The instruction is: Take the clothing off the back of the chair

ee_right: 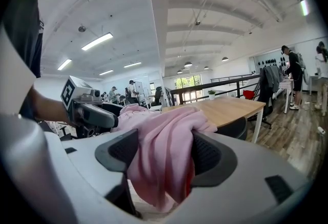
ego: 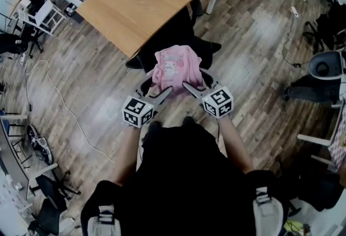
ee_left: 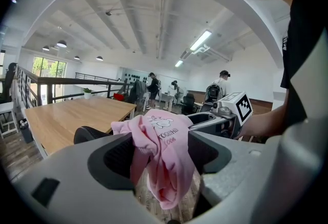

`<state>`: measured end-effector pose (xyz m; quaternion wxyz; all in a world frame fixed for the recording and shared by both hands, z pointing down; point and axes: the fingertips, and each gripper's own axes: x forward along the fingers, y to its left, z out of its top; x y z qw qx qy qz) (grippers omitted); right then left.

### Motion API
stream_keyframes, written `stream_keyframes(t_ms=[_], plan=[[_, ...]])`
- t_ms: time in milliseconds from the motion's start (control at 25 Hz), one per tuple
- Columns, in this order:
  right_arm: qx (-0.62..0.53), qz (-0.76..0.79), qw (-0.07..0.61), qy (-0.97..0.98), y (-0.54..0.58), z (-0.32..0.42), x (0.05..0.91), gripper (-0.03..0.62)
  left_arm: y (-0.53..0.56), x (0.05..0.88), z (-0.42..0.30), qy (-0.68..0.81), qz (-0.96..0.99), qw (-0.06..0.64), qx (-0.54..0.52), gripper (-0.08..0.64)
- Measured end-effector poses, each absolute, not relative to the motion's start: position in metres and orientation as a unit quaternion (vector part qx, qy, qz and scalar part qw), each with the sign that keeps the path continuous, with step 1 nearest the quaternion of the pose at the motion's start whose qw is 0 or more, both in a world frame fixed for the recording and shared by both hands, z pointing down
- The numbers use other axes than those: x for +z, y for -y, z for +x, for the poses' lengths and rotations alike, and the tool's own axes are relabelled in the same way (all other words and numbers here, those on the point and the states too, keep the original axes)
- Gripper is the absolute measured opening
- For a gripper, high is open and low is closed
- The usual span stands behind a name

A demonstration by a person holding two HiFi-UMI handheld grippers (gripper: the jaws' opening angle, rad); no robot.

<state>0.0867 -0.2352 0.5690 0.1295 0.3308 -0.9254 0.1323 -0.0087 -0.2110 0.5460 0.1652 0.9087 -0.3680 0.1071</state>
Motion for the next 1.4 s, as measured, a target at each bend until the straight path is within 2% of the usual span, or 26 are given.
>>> stream_keyframes(t_ms=[680, 1400], plan=[[0.151, 0.294, 0.130, 0.935, 0.225, 0.069, 0.570, 0.225, 0.209, 0.548, 0.009, 0.343, 0.915, 0.179, 0.113, 0.307], [0.167, 0.276, 0.133, 0.937, 0.220, 0.057, 0.572, 0.158, 0.212, 0.552, 0.009, 0.337, 0.916, 0.180, 0.123, 0.245]])
